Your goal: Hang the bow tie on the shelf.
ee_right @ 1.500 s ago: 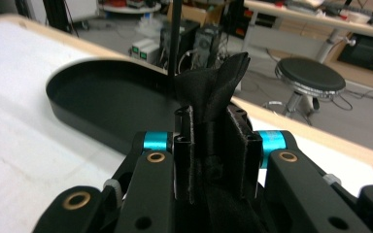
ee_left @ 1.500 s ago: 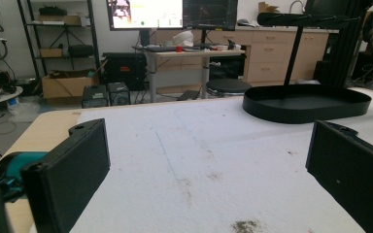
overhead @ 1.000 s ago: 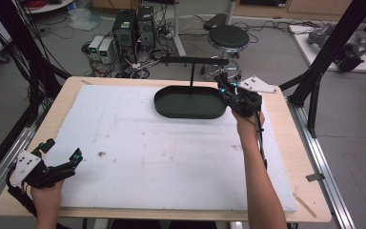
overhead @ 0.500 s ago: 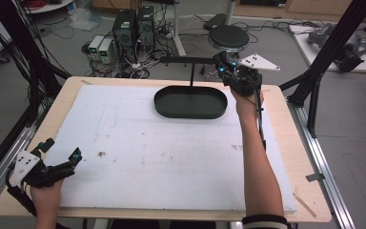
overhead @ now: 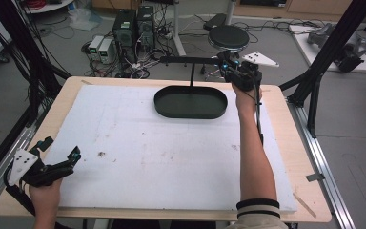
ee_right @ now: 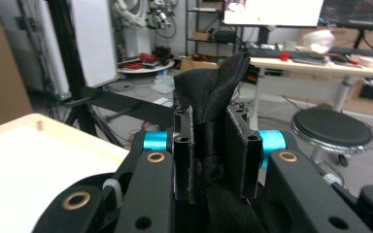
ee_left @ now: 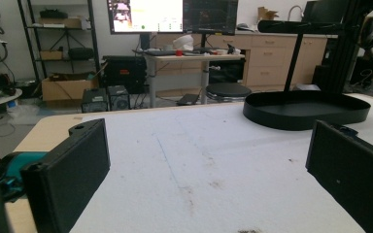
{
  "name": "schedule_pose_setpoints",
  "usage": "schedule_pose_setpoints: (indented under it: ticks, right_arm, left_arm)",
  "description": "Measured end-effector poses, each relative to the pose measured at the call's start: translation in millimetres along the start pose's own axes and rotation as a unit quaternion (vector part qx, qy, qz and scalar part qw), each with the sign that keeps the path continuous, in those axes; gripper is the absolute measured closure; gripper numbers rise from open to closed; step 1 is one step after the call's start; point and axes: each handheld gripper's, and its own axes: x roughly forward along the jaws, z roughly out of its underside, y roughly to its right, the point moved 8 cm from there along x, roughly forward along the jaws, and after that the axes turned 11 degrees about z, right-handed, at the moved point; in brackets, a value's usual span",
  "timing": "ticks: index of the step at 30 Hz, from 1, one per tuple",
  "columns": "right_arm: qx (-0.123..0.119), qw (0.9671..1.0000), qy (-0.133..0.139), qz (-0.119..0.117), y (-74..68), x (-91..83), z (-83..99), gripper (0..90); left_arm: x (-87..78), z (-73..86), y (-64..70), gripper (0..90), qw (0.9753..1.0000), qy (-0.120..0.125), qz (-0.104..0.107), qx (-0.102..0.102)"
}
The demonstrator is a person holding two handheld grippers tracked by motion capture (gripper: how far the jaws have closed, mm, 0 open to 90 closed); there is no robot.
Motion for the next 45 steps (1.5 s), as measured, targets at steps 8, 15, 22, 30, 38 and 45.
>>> schedule_pose_setpoints:
  ticks: [8,15,22,30,38,45]
  right_arm:
    - [0.024,0.9995,-0.011,0.015,18.4,8.4,10.6,74.7]
    - [0.018,0.9980,-0.041,0.043,31.1,17.0,26.6,71.3]
    - [0.026,0.9950,-0.064,0.072,41.8,18.0,39.1,45.7]
    - [0.028,0.9965,-0.032,0.072,41.3,4.1,23.1,27.4]
    - [0.035,0.9983,-0.002,0.047,28.8,-27.5,-1.4,10.9]
    - [0.011,0.9989,0.039,0.024,11.5,-68.7,-1.3,10.9]
  left_arm:
    - [0.5,-1.6,1.5,2.5,1.0000,0.002,0.003,-0.001]
    - [-0.8,-2.7,2.2,2.5,1.0000,0.003,0.003,0.000]
    - [-1.8,-3.6,1.7,2.5,1.0000,0.007,0.003,-0.002]
    - [-1.6,-4.9,3.6,2.5,1.0000,0.007,0.005,0.000]
    - [-0.6,-6.7,6.4,2.5,0.9999,0.008,0.011,0.001]
    - [1.3,-7.1,8.1,2.5,0.9997,0.006,0.022,-0.010]
